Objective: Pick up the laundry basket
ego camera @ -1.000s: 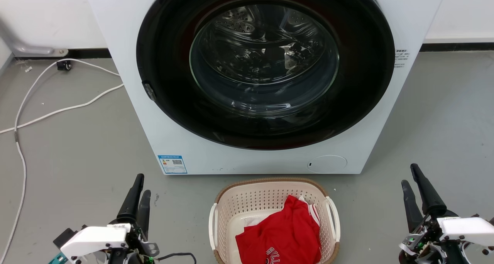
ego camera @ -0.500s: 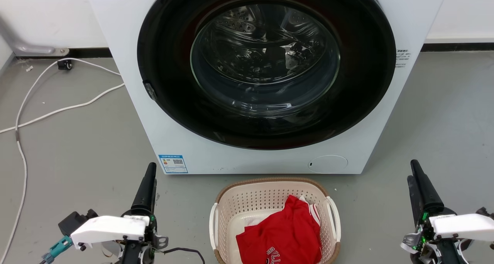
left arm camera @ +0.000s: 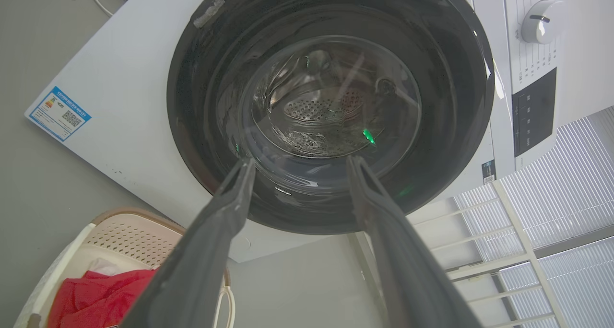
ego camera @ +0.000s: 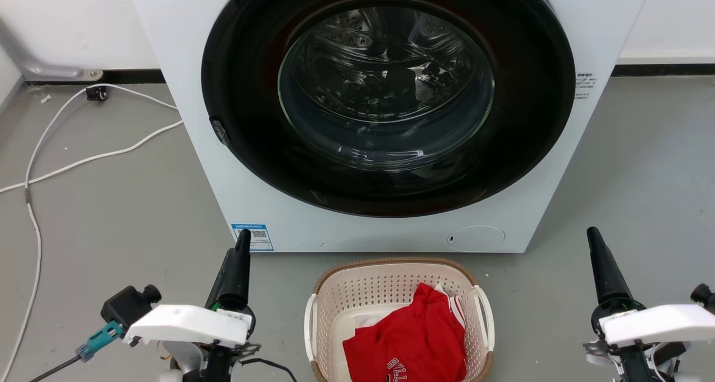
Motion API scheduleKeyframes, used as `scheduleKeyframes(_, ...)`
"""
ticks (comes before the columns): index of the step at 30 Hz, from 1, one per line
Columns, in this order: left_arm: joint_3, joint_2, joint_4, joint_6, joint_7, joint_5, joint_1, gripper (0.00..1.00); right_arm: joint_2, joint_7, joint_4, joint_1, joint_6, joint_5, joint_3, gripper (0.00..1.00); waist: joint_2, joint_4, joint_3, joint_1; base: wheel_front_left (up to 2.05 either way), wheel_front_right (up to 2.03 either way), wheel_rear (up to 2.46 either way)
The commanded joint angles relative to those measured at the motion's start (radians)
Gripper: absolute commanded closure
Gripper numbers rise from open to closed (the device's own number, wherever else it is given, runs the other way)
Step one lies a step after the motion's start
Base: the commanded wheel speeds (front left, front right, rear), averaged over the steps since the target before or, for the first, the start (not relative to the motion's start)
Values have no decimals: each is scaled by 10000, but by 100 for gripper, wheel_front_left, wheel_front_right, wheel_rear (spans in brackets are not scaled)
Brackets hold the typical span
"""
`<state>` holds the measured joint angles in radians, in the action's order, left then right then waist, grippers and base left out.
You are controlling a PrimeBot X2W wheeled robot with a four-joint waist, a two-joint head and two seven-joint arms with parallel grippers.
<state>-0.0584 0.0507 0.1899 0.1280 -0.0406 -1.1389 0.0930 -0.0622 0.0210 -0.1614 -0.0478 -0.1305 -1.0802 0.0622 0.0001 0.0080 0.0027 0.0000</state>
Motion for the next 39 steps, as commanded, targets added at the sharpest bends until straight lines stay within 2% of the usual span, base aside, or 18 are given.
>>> scheduleKeyframes(1, -138, 30, -145, -7, -123, 613, 313, 0, -17, 73, 271, -77, -1, 729, -9, 0, -1, 5, -1, 0, 0, 0, 0)
scheduleKeyframes(8, -542, 27, -19, -98, -364, 2183, 394, 0, 1, 114, 563, 37, -1, 2550, -12, 0, -1, 24, 5, 0, 0, 0, 0)
scheduleKeyframes(15, -899, 24, 173, -299, -582, 3620, 487, 0, 44, 145, 765, 147, -2, 3838, -36, 0, -1, 40, 8, 0, 0, 0, 0)
scheduleKeyframes(26, -1341, 20, 380, -516, -903, 5285, 595, 0, 93, 147, 981, 300, -2, 5296, -17, 0, -1, 111, -13, 0, 0, 0, 0)
scheduleKeyframes(39, -1646, 15, 609, -667, -1221, 6604, 701, 0, 109, 115, 1156, 422, -1, 6634, -8, 0, -1, 135, 5, 0, 0, 0, 0)
